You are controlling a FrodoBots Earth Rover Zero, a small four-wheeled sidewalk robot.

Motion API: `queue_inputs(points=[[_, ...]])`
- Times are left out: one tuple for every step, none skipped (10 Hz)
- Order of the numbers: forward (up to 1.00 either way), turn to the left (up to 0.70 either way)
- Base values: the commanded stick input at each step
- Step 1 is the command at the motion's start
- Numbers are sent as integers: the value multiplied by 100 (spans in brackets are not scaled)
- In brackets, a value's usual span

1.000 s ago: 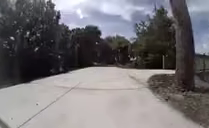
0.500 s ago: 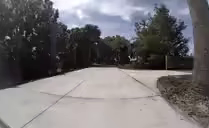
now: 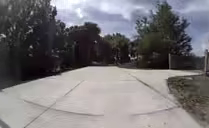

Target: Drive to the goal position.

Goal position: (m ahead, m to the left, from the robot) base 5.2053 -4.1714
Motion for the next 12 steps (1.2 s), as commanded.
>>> queue_inputs(points=[[85,0],[85,-10],[85,-24],[85,-31],[85,-34],[85,-34],[85,-34],[85,-34],[85,-34],[85,-34],[85,-34],[85,-34]])
